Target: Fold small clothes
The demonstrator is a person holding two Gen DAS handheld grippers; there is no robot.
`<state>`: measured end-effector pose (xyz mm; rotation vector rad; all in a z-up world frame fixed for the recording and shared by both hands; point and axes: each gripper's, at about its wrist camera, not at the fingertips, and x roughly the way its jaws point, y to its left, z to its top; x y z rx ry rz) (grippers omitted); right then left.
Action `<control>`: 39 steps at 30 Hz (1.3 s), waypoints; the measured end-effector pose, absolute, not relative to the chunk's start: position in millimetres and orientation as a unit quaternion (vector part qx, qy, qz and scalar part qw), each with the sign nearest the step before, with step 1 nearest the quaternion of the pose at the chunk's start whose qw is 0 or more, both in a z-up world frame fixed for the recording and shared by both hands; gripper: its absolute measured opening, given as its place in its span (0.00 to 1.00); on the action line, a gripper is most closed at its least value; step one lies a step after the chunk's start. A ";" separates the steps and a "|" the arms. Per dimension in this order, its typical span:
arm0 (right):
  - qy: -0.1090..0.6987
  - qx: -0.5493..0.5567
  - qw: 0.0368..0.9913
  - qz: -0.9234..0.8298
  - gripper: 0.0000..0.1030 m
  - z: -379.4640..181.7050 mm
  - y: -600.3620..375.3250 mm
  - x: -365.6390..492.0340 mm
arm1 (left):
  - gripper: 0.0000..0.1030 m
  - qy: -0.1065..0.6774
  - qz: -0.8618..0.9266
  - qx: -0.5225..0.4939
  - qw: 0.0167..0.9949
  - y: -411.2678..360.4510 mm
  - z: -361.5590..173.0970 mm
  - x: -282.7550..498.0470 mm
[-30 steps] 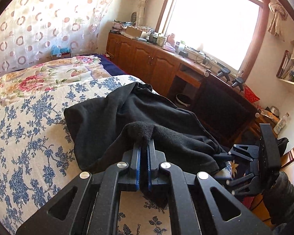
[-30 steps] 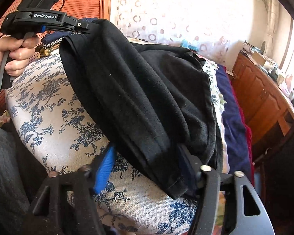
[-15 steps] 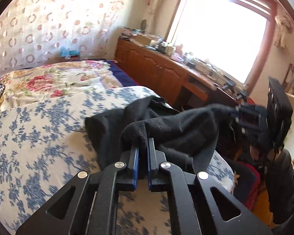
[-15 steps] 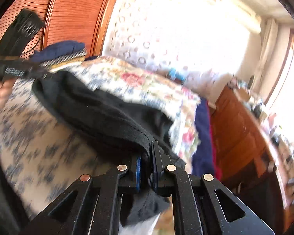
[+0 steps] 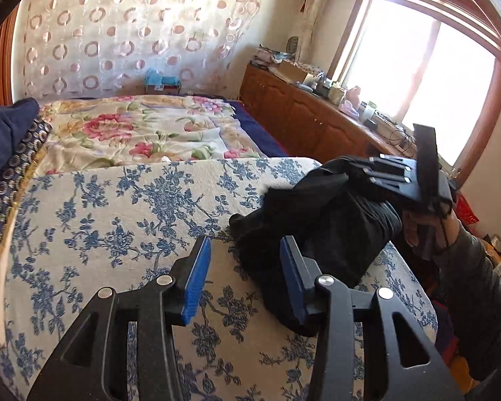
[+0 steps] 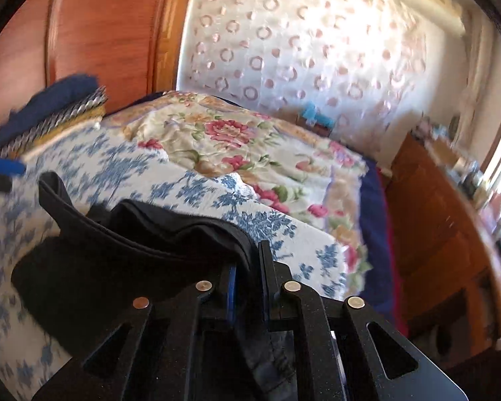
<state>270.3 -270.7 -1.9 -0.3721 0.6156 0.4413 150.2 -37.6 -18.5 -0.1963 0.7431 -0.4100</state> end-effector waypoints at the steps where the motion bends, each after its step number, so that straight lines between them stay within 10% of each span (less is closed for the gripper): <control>1: 0.298 -0.169 0.919 0.194 0.33 1.7 -273.5 279.0 | 0.43 0.365 -0.199 -0.095 0.904 -39.4 -22.1 154.9; 12: 0.328 -0.076 0.921 0.196 0.67 19.0 -321.5 261.1 | 0.43 0.422 -0.200 -0.055 0.882 -71.0 -55.4 203.6; 26: 0.427 0.014 0.874 0.231 0.69 -28.8 -346.8 283.7 | 0.43 0.453 -0.223 -0.098 0.858 -80.2 -72.1 227.0; 39: 0.397 -0.009 0.881 0.257 0.19 -31.1 -350.6 277.1 | 0.11 0.416 -0.270 -0.108 0.861 -85.3 -49.3 213.6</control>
